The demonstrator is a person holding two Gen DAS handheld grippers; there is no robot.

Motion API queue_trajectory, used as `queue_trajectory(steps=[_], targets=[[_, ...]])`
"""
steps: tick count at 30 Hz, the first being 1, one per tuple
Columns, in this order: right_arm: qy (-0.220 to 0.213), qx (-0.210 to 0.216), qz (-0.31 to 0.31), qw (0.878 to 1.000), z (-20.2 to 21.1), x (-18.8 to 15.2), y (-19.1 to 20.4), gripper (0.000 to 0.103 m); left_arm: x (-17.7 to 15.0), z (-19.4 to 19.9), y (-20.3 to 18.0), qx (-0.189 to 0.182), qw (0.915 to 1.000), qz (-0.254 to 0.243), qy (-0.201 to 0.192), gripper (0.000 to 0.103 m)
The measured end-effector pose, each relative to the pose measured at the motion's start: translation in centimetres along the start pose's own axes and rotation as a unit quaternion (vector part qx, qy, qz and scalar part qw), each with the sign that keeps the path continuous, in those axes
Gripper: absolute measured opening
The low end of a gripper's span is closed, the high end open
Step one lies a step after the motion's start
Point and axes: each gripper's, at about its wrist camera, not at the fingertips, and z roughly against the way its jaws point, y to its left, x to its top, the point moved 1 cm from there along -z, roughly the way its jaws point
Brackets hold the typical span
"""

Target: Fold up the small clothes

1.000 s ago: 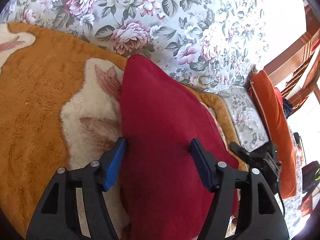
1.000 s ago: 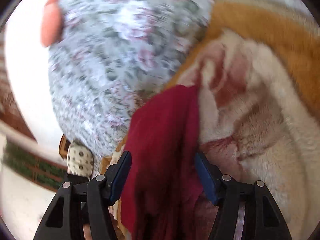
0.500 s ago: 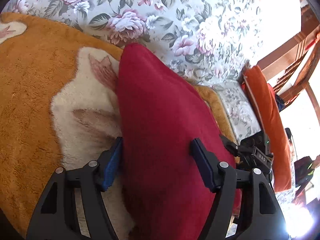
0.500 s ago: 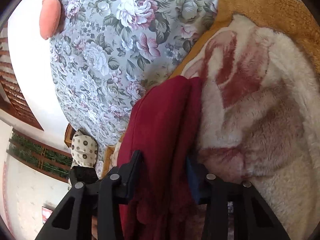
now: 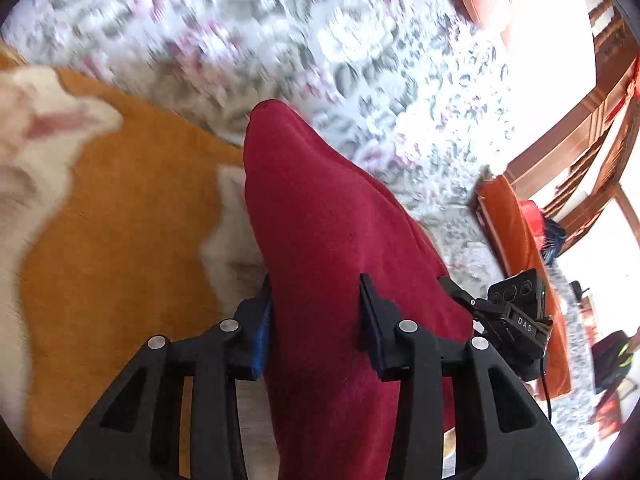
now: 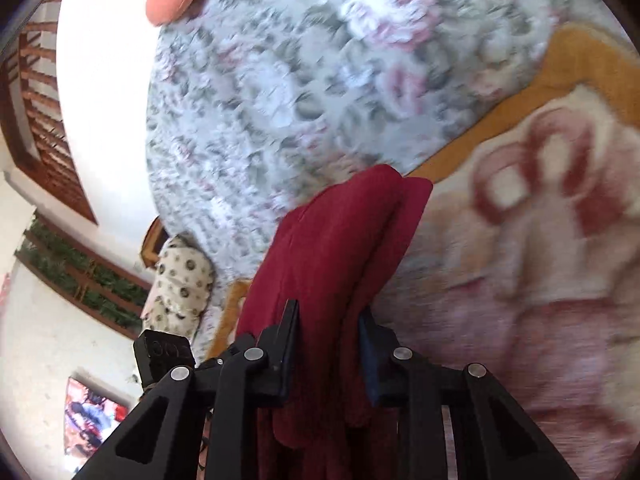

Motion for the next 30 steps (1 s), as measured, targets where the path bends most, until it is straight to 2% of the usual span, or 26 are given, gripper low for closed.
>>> queue_trajectory(steps=[4,6,7,8,11,13,14,16,17,18,20,21,23,25,27,28,30], targets=[[0.014,0.004,-0.01,1.0,-4.1,-0.6,-0.1,0.026,0.7,-0.5,2.2,0.04,0.9992,-0.001,0.004,0.041],[0.01,-0.021,-0.008,1.0,-5.6,-0.7,-0.9,0.026,0.6,-2.4,3.3,0.079,0.9966,-0.007,0.024,0.044],[0.009,-0.048,-0.009,0.999,-6.3,-0.8,-1.4,0.027,0.3,-3.0,3.5,0.092,0.9951,-0.01,0.034,0.048],[0.011,-0.063,-0.011,0.998,-6.6,-0.9,-1.8,0.03,0.2,-3.0,3.4,0.091,0.9953,-0.016,0.028,0.048],[0.004,-0.077,-0.018,0.997,-5.4,-1.1,-1.5,0.032,0.1,-1.7,2.5,0.101,0.9943,-0.029,0.018,0.049],[-0.014,-0.081,0.012,0.997,-3.6,-1.0,0.0,0.032,0.1,0.2,2.0,0.112,0.993,-0.036,-0.007,0.049],[-0.027,-0.092,0.047,0.994,-2.5,-0.9,1.5,0.032,0.2,0.8,1.7,0.117,0.9922,-0.038,-0.018,0.049],[-0.032,-0.106,0.141,0.984,-1.5,-1.3,5.1,0.032,0.2,2.5,0.7,0.113,0.991,-0.05,-0.052,0.049],[-0.024,-0.113,0.189,0.975,-1.7,-1.8,6.7,0.032,-0.1,2.9,-0.3,0.094,0.9918,-0.065,-0.058,0.049],[-0.013,-0.127,0.244,0.961,-2.1,-2.6,8.3,0.032,-0.3,2.8,-0.9,0.084,0.9922,-0.076,-0.051,0.049],[0.023,-0.163,0.354,0.921,-4.3,-4.5,10.8,0.032,-0.8,1.2,-1.9,0.075,0.9919,-0.101,-0.02,0.033],[0.042,-0.173,0.383,0.906,-5.6,-5.0,11.2,0.032,-1.3,0.1,-1.8,0.086,0.9908,-0.105,-0.004,0.032],[0.064,-0.202,0.403,0.89,-7.6,-5.1,10.7,0.032,-2.1,-1.7,-0.4,0.106,0.9901,-0.091,0.015,0.024],[0.078,-0.23,0.404,0.882,-9.2,-4.5,9.3,0.032,-2.4,-2.2,0.0,0.102,0.9911,-0.085,0.008,0.02],[0.125,-0.249,0.388,0.879,-11.2,-4.2,6.3,0.033,-2.5,-2.7,-0.2,0.11,0.9897,-0.09,0.015,0.018],[0.126,-0.248,0.388,0.879,-11.5,-4.3,5.5,0.035,-2.4,-3.0,-0.5,0.122,0.9875,-0.098,0.017,0.018],[0.091,-0.221,0.39,0.889,-10.9,-4.6,4.4,0.036,-2.8,-3.5,-1.1,0.142,0.983,-0.115,0.018,0.018]])
